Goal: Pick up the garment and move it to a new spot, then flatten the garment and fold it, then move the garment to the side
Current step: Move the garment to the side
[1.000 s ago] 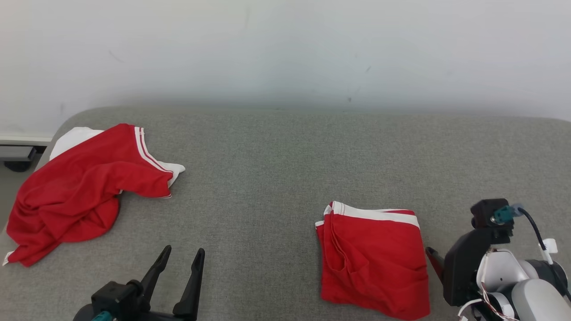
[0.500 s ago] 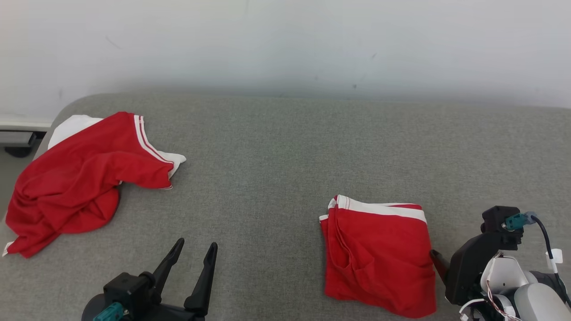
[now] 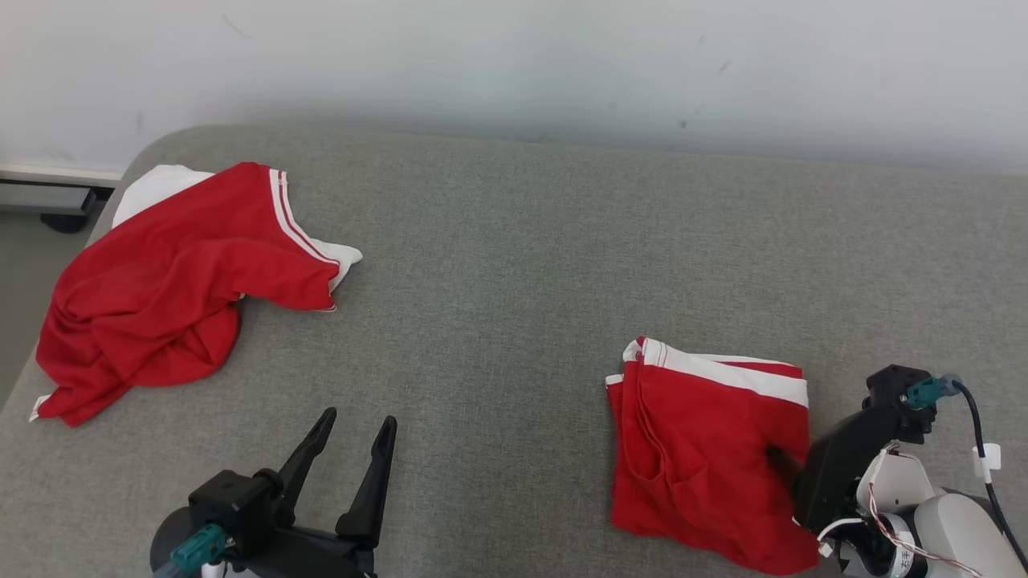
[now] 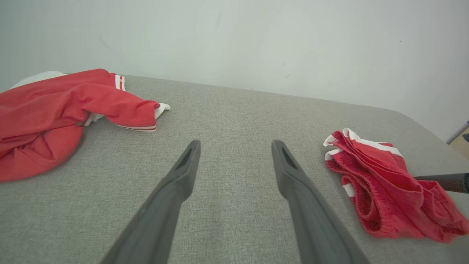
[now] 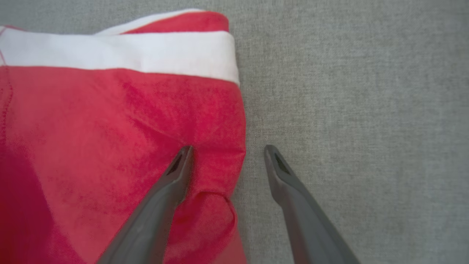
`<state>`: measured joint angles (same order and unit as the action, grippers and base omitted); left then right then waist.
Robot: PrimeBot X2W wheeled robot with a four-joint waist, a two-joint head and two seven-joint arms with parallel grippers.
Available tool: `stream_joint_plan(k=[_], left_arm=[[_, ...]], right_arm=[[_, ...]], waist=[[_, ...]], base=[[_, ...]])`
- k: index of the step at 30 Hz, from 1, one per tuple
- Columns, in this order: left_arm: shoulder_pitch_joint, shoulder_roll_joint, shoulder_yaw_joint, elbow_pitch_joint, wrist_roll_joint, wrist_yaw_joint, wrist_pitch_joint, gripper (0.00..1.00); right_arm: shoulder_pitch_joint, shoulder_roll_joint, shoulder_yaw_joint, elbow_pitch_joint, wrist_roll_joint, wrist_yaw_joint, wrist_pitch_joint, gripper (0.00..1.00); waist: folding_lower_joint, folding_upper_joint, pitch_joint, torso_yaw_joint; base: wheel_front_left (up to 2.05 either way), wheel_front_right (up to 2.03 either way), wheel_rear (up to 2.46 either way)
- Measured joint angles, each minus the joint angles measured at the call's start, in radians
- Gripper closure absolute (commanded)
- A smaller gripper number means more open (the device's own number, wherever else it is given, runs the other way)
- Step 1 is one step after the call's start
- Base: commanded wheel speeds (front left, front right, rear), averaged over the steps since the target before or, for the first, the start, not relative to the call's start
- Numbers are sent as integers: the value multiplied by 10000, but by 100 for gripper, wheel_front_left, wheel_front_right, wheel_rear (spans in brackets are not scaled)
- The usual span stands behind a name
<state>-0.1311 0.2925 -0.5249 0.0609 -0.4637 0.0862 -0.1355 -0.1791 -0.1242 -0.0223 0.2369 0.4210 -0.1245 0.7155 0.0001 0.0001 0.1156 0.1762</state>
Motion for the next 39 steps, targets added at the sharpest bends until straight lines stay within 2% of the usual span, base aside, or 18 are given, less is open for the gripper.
stream_joint_plan(k=[4, 5, 6, 7, 8, 16, 20, 28, 39], left_arm=[[-39, -35, -10, 8, 2, 0, 0, 0], [-39, -36, -4, 19, 2, 0, 0, 0], [-38, -33, 2, 31, 2, 2, 0, 0], [-38, -35, 4, 35, 2, 2, 0, 0], [-38, -38, 2, 36, 2, 2, 0, 0], [-38, -52, 4, 113, 0, 2, -2, 0], [-28, -40, 25, 167, 0, 2, -4, 0], [57, 217, 201, 56, -2, 13, -13, 0], [54, 247, 123, -284, 38, 15, 54, 0]], right_arm=[[-281, 98, -146, 334, 102, -23, -13, 0], [-370, 127, -128, 445, 104, -33, -2, 4], [-436, 159, -130, 508, 115, -33, 15, 60], [-479, 178, -130, 539, 157, -35, 15, 84], [-529, 184, -130, 585, 184, -35, 17, 100], [-752, 180, -148, 876, 173, -31, 25, 100], [-872, -38, -142, 1035, 77, -27, 17, 100], [-1295, -1237, -267, 1149, -230, 222, 77, 100], [-1851, -2907, -713, 1313, -447, 899, 157, 100]], waist=[[-1, -1, 108, 142], [0, 0, 127, 171], [0, 0, 142, 194], [0, 0, 150, 210], [0, -1, 155, 223], [0, 0, 143, 269], [0, 0, 76, 234], [0, 0, 57, -44], [0, 0, 454, -437]], base=[[0, 0, 0], [0, 0, 0], [0, 0, 0], [0, 0, 0], [0, 0, 0], [0, 0, 0], [0, 0, 0], [0, 0, 0], [0, 0, 0]])
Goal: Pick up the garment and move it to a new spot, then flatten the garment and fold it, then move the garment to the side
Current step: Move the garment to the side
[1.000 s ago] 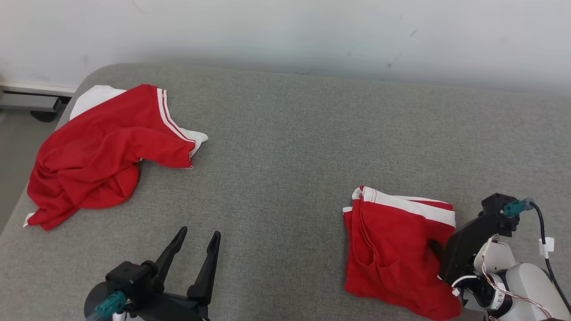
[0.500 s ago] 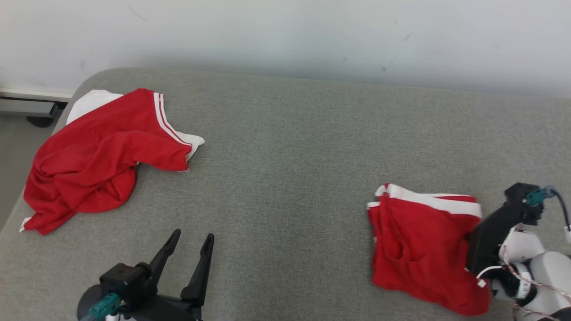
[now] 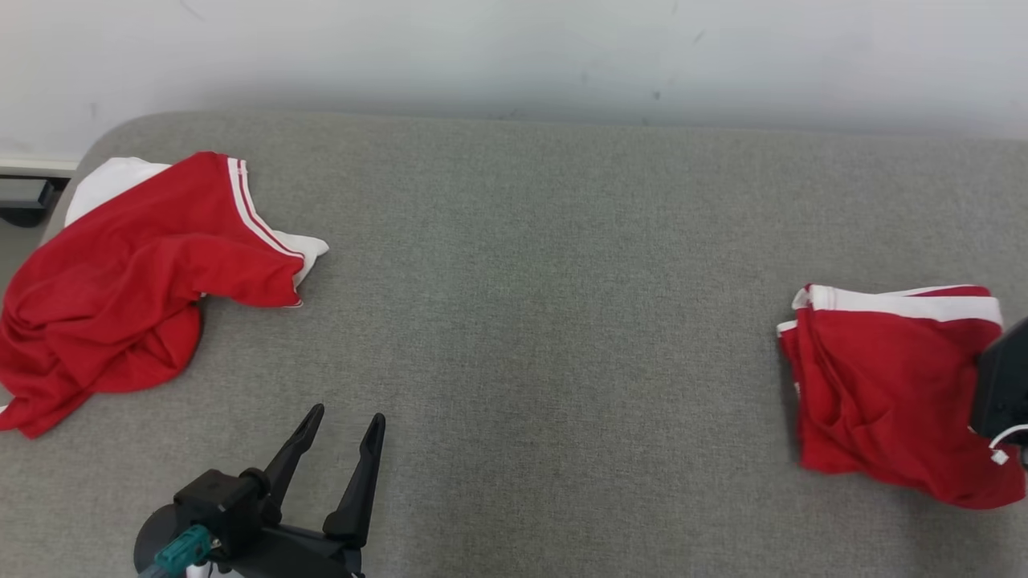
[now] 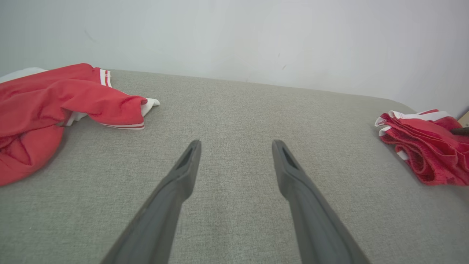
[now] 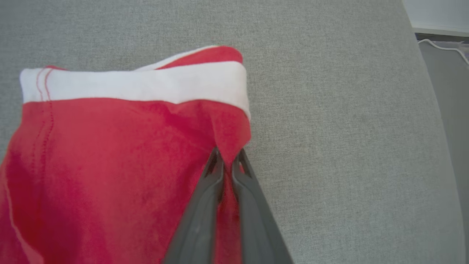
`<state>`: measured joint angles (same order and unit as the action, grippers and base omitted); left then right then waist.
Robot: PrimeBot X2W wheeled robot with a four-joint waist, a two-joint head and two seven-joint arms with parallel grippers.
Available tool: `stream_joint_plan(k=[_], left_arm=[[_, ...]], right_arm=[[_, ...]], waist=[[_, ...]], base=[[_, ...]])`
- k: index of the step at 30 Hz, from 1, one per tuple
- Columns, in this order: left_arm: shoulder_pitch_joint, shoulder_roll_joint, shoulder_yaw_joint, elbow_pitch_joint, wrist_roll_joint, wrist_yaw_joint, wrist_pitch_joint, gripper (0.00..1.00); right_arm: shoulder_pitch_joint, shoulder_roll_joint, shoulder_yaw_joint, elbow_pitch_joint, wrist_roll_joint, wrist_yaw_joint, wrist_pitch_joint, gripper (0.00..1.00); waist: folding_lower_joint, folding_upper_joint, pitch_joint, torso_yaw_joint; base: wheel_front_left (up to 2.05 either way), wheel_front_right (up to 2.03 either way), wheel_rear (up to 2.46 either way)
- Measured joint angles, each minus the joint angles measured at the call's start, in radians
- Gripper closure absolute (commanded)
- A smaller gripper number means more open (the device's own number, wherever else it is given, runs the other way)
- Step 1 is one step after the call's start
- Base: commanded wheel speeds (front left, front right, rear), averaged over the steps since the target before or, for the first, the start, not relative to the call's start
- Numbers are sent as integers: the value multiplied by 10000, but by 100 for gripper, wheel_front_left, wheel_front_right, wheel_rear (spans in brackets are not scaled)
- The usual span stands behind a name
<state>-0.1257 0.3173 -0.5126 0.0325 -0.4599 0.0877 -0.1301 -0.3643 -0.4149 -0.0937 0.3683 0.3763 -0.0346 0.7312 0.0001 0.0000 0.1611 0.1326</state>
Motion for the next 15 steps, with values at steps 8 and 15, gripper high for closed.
stream_joint_plan(k=[8, 15], left_arm=[[-15, 36, 50, -140, 67, 4, 69, 0], [-97, 56, 75, -186, 94, 12, 150, 0]], right_arm=[[-484, -708, 40, 176, -205, 562, -196, 100], [-779, -1076, 94, 205, -278, 986, -558, 100]], waist=[[-1, 1, 342, -305], [-1, 0, 507, -661]], base=[[0, 0, 0], [0, 0, 0]])
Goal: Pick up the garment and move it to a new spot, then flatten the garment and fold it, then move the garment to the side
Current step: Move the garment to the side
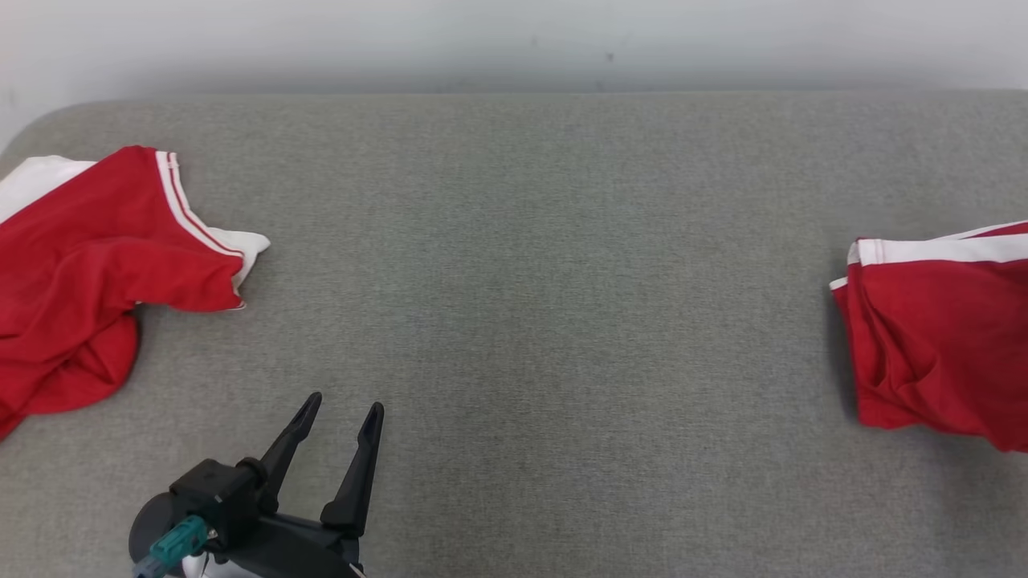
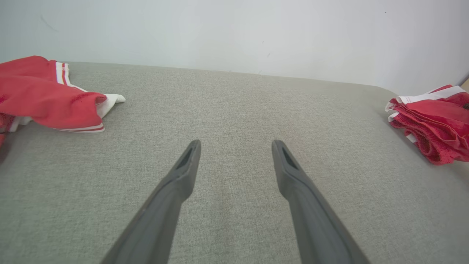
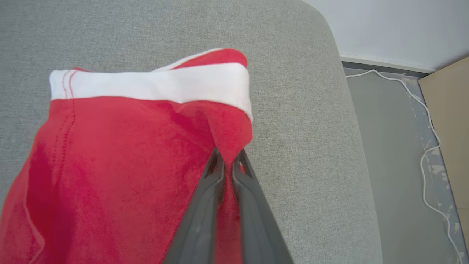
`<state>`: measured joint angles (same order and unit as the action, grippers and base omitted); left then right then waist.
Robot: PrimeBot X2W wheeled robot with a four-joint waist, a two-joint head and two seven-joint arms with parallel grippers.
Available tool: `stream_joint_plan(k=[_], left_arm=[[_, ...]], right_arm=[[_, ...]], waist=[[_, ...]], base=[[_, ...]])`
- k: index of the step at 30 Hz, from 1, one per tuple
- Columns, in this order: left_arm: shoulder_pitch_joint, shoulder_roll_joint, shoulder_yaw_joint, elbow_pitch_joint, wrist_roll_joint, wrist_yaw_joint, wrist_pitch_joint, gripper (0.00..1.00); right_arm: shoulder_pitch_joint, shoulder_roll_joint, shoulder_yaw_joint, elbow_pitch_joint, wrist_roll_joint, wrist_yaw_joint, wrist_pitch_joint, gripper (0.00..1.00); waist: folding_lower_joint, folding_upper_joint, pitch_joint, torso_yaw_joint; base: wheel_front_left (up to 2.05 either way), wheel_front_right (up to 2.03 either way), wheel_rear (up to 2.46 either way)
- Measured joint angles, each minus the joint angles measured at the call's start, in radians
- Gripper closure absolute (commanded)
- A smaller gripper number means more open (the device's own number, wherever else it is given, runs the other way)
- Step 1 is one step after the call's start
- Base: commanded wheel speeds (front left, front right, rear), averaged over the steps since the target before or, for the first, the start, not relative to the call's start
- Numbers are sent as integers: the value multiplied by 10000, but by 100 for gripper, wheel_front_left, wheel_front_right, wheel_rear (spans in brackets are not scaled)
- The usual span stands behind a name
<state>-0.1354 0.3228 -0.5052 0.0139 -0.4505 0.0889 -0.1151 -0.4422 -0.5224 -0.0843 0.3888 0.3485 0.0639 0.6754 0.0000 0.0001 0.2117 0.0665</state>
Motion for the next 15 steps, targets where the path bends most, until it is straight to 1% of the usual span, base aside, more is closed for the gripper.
stream_joint_plan(k=[1, 5, 9, 15], left_arm=[[-24, -4, -10, -4, 0, 0, 2, 0], [-185, -12, -27, -35, 13, 0, 36, 0], [-203, -2, -48, -31, 23, -10, 98, 0], [-414, -46, -161, -15, 31, -12, 180, 0]], right_arm=[[1, -96, -8, 21, 2, 81, -61, 100], [2, -303, -46, 100, 2, 155, -339, 100], [-20, -295, 0, 88, 13, 236, -520, 100], [-28, -301, 100, 102, -167, 242, -821, 100]], waist=[[0, 0, 22, -60], [0, 0, 107, -290], [0, 0, 202, -472], [0, 0, 272, -526]], base=[[0, 0, 0], [0, 0, 0], [0, 0, 0], [0, 0, 0]])
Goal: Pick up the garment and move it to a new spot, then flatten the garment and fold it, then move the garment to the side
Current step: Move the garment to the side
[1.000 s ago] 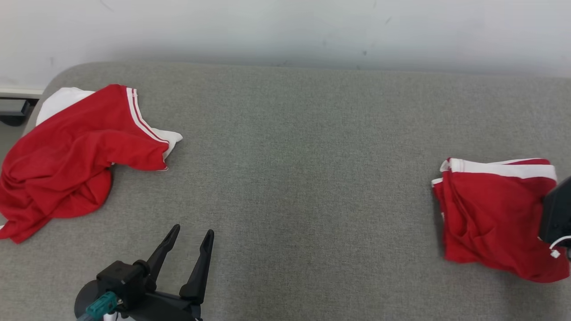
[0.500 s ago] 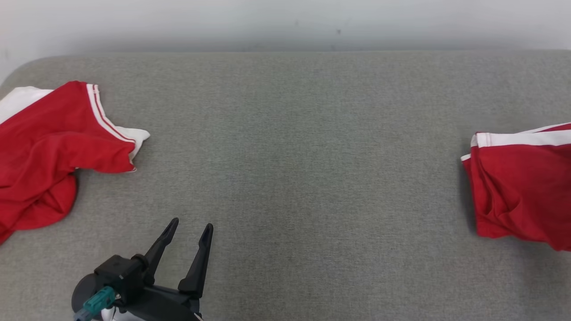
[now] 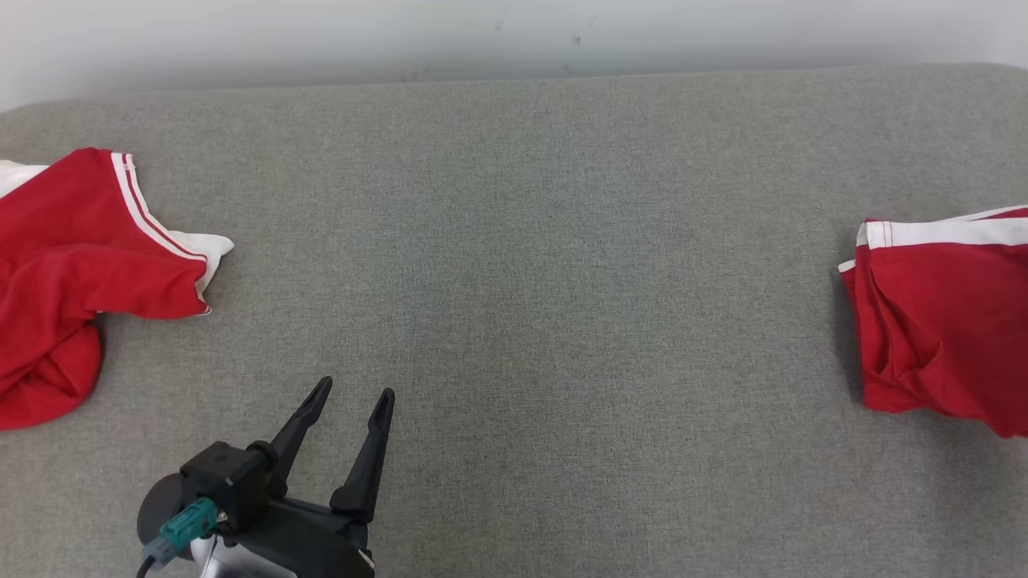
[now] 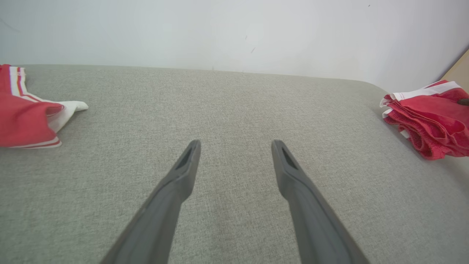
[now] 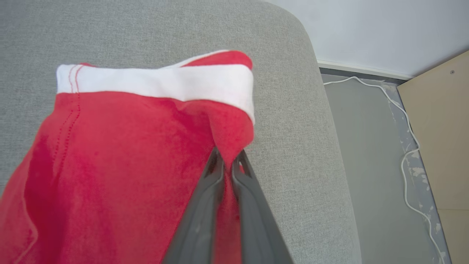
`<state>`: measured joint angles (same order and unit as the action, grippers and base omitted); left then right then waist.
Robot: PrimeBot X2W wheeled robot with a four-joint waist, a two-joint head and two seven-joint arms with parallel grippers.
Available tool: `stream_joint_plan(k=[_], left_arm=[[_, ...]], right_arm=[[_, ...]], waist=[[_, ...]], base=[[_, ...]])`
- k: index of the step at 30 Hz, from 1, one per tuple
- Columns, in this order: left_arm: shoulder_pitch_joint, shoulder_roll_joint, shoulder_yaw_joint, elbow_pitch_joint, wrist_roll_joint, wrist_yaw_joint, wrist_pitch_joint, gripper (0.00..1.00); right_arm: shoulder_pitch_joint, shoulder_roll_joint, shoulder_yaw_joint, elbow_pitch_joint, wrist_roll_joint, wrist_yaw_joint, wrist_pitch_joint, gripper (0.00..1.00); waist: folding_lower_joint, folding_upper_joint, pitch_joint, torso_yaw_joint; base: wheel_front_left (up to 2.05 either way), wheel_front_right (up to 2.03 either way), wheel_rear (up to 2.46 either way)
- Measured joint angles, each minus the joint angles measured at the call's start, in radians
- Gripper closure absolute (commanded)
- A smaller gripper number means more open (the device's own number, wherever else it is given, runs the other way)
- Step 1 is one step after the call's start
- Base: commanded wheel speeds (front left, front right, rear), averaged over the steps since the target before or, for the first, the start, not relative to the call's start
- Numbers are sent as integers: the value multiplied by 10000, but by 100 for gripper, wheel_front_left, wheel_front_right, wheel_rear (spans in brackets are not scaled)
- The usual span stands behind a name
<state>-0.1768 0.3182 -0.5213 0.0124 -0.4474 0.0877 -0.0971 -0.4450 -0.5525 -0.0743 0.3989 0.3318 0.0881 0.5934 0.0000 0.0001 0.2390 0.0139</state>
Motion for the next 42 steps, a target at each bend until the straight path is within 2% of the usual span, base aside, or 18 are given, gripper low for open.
stream_joint_plan(k=[1, 2, 3, 4, 7, 9, 18, 23, 29, 32, 42], left_arm=[[0, -2, -10, 6, 2, 0, 2, 0], [-1, -6, -15, 19, 2, 0, 12, 0], [-4, -12, -21, 31, 2, 0, 12, 0], [-6, -19, -23, 40, 2, 0, 12, 0], [-12, -33, -27, 71, 0, 0, 12, 0], [-15, -44, -27, 90, 0, 0, 12, 0], [-131, -100, -36, 297, 0, 0, 10, 0], [-130, -180, -10, 416, -2, 0, -105, 0], [-133, -238, 84, 546, 0, 6, -316, 0], [-137, -303, 136, 637, 63, 15, -410, 0], [-193, -318, 288, 932, 378, 104, -773, 0]], right_arm=[[0, 0, 25, -6, -8, 0, -50, 100], [1, 0, 29, -19, -12, -2, -104, 88], [1, 0, 33, -27, -33, -4, -140, 88], [2, 0, 46, -33, -111, -15, -159, 71], [3, -15, 88, -119, -376, -104, -347, 51], [2, -17, 125, -148, -493, -188, -456, 0], [-6, -12, 324, -221, -830, -441, -953, 0], [52, 90, 366, -663, -878, -362, -1889, 0], [417, 773, 301, -1367, -382, -192, -3206, 0], [994, 1220, 291, -1685, -259, -184, -3733, 0], [2526, 2128, 334, -2487, 130, -148, -5200, 0]], waist=[[0, 0, 3, 3], [0, 0, 5, 8], [0, 0, 4, 14], [0, 0, 0, 21], [0, 0, -20, 42], [0, 0, -39, 54], [0, -1, -236, 66], [0, -2, -487, 95], [0, -2, -802, 150], [0, -1, -969, 212], [-1, -2, -1455, 641]], base=[[0, 0, 0], [0, 0, 0], [0, 0, 0], [0, 0, 0], [0, 0, 0], [0, 0, 0], [0, 0, 0], [0, 0, 0], [0, 0, 0], [0, 0, 0], [0, 0, 0]])
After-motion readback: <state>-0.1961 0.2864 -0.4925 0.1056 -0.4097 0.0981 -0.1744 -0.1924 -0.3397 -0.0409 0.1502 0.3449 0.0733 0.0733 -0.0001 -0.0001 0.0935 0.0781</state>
